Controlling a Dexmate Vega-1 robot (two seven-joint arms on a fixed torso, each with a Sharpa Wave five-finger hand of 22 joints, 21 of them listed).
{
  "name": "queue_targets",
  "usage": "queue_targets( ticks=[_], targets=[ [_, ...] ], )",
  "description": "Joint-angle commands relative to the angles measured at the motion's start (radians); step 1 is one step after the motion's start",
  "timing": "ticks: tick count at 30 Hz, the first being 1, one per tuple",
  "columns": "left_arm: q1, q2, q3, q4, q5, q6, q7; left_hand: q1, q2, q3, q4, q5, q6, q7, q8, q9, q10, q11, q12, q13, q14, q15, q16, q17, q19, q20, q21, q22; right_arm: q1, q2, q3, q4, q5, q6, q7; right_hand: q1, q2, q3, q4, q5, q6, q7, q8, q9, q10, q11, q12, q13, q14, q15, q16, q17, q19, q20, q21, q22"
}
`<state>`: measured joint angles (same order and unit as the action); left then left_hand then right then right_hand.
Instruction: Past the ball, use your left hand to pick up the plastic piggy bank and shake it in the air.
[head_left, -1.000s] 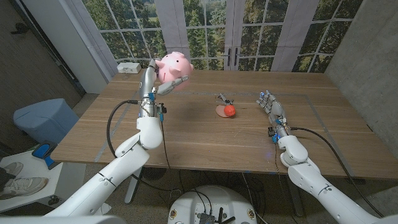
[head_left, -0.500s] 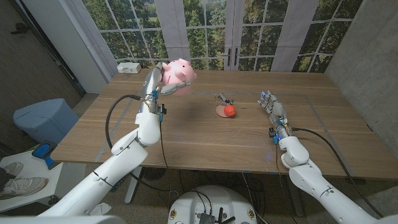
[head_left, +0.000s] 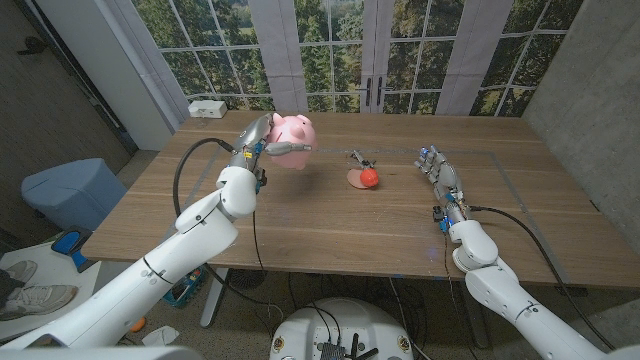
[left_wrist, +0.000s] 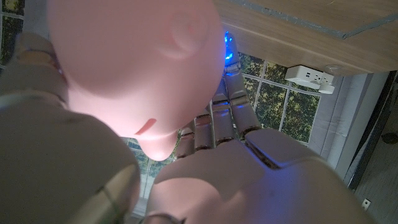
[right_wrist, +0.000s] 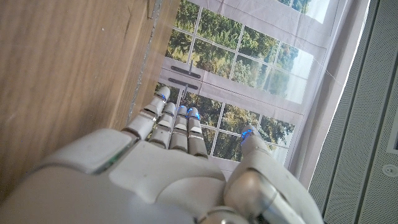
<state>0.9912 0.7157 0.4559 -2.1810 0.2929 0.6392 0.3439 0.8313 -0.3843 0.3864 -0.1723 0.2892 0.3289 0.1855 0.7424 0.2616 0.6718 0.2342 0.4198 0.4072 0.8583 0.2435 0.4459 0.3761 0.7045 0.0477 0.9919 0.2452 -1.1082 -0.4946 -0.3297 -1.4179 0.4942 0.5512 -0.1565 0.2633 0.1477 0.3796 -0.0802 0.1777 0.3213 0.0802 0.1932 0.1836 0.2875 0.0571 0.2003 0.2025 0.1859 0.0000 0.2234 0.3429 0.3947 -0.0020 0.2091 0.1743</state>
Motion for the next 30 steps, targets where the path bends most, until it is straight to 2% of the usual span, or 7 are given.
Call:
queue_targets(
  ticks=[1,7,12,21,30],
  targets=[
    [-0.064,0.049,0.056,-0.035,-0.03,0.123,-0.056,0.43,0.436,0.04,-0.001,0.005,0.477,-0.221,0.022,0.026,0.441,-0.429,0.001,0.123,0.392,-0.481,-0.004,0.036,-0.041,-0.215,0.009,0.0,-0.002,0.001,0.003,0.0,0.001,0.001,-0.002,0.002,0.001,0.003,-0.004,0.0,0.008,0.001,0.002,0.002,0.009,-0.002,0.003,0.003,0.003,-0.001,0.006,-0.001,0.007,0.005,-0.002,0.003],
    [-0.076,0.058,0.069,-0.033,-0.043,0.124,-0.043,0.429,0.435,0.041,-0.001,0.007,0.477,-0.22,0.022,0.026,0.442,-0.429,-0.002,0.123,0.394,-0.48,-0.005,0.038,-0.044,-0.216,0.015,-0.004,0.005,0.002,0.002,0.011,0.004,0.004,0.007,0.002,0.001,0.003,-0.005,0.0,0.008,0.001,0.002,0.002,0.009,-0.002,0.003,0.003,0.003,-0.003,0.006,-0.002,0.006,0.004,-0.003,0.003],
    [-0.066,0.058,0.066,-0.026,-0.048,0.086,-0.002,0.429,0.434,0.042,-0.001,0.009,0.477,-0.221,0.023,0.026,0.444,-0.428,-0.004,0.126,0.394,-0.48,-0.007,0.039,-0.046,-0.216,0.02,-0.007,0.01,0.003,0.0,0.019,0.007,0.004,0.014,0.001,0.001,0.003,-0.006,0.0,0.008,0.001,0.002,0.002,0.009,0.0,0.003,0.003,0.004,-0.001,0.006,-0.002,0.007,0.005,-0.003,0.003],
    [-0.004,0.029,0.035,0.026,-0.038,-0.102,0.152,0.427,0.435,0.044,-0.001,0.011,0.474,-0.219,0.024,0.029,0.443,-0.429,-0.009,0.129,0.394,-0.481,-0.01,0.041,-0.053,-0.217,0.03,-0.014,0.011,0.004,0.003,0.026,0.013,0.01,0.017,0.001,0.002,0.002,-0.007,0.0,0.008,0.0,0.002,0.002,0.008,-0.001,0.003,0.003,0.002,-0.003,0.006,-0.003,0.007,0.005,-0.003,0.003],
    [0.045,-0.031,0.011,0.113,0.009,-0.327,0.332,0.426,0.435,0.046,-0.001,0.013,0.477,-0.225,0.026,0.031,0.445,-0.43,-0.016,0.13,0.392,-0.481,-0.015,0.041,-0.059,-0.22,0.041,-0.02,0.011,0.005,0.005,0.028,0.016,0.011,0.018,0.0,0.002,0.002,-0.008,0.0,0.007,0.0,0.001,0.002,0.009,0.001,0.003,0.003,0.002,-0.001,0.006,-0.004,0.006,0.004,-0.004,0.003]
  ],
)
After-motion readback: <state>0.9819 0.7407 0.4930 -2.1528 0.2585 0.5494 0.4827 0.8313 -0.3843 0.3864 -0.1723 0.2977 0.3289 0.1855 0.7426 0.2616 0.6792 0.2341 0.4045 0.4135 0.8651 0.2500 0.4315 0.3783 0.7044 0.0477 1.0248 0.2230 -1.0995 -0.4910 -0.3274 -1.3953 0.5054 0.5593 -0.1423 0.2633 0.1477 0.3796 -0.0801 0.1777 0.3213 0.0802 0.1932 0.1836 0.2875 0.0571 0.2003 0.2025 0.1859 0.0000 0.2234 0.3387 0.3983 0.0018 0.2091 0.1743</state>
